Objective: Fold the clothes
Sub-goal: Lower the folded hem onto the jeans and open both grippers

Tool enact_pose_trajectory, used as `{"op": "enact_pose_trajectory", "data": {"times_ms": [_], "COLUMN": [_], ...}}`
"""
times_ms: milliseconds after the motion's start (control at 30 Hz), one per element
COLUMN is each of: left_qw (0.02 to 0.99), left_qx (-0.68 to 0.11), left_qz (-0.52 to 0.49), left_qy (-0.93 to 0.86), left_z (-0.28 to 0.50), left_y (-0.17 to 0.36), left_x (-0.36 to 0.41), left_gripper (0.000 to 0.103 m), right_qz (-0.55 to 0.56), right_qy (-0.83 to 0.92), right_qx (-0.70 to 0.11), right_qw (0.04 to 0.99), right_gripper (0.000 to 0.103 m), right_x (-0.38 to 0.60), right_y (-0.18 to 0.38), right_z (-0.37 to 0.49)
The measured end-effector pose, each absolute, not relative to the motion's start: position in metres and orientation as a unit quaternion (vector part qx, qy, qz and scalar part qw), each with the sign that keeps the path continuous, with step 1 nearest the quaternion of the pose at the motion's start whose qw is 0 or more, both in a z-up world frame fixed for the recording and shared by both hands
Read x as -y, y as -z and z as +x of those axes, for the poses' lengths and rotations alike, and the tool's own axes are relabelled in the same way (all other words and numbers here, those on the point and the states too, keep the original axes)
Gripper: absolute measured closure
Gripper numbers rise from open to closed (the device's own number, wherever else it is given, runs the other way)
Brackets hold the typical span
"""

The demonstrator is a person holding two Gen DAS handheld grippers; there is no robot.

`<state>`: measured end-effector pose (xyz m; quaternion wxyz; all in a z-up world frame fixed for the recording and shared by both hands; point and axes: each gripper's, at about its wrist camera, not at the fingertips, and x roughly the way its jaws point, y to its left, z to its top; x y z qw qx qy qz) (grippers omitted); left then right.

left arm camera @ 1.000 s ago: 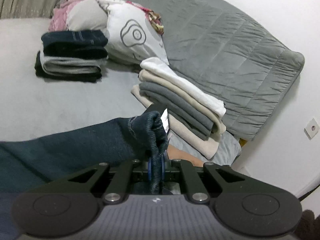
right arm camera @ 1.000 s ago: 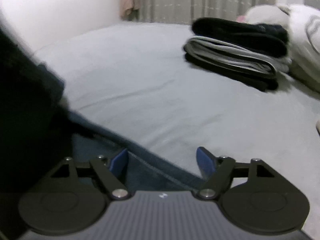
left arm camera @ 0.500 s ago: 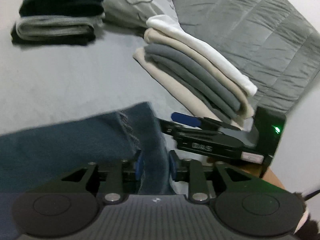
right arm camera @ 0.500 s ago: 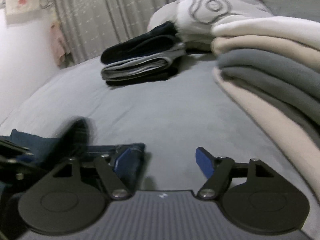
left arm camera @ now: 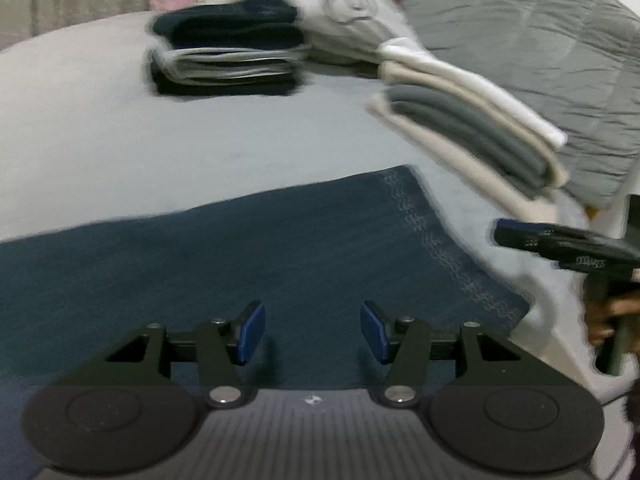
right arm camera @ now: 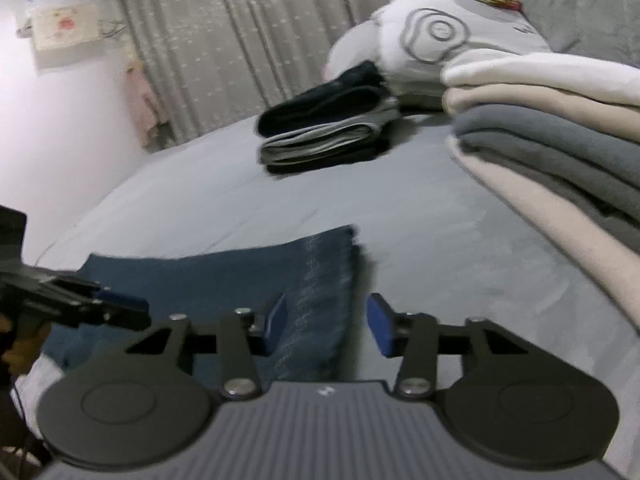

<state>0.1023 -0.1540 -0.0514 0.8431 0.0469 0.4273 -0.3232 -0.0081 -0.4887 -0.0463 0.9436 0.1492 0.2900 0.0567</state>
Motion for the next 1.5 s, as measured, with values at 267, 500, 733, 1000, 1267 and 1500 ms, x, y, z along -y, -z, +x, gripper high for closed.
{"op": "enact_pose_trajectory", "data": {"times_ms": [267,500,733,1000,1267,1500], "left_qw": [0.876,0.896,0.909,0.912,0.894,0.919], "left_qx": [-0.42,-0.41,-0.4,-0.351,-0.342,-0.28], "left_qz": [0.023,-0.004,-0.083,-0.203,-0.279,-0.263], "left_qy": [0.236,0.172,0.082,-0.065,-0.07,-0.091], "left_z": [0.091,0.074,0.059,0.054,0.07,0.057], "left_y": [0.048,0.05,0.045,0.03,0.044,0.029], "left_x": [0.046,-0.033,-0.118,-0.225,-0.261,-0.254], "left_gripper": [0.049,0.049,0.048,0.047,0.079,0.095], "right_qz": [0.121,0.094,0.042,0.015,-0.018,-0.09], "right_qy": [-0.019,-0.066,-0.142,-0.163,-0.194,-0.204], "right_qx": [-0.316,-0.325,-0.34,-0.35,-0.36,-0.377], "right_qw": [0.941,0.939,0.929,0.922,0.912,0.899], "right_gripper": [0.048,0.049,0.048,0.046,0.043,0.047], "right_x": [0.451,0.398,0.315,0.277,0.251,0.227], "right_y": [0.043,0.035,0.036,0.038,0.042,0.055], "right_z": [-0.046,-0.037,-0.017,-0.003,-0.003,0.002]}}
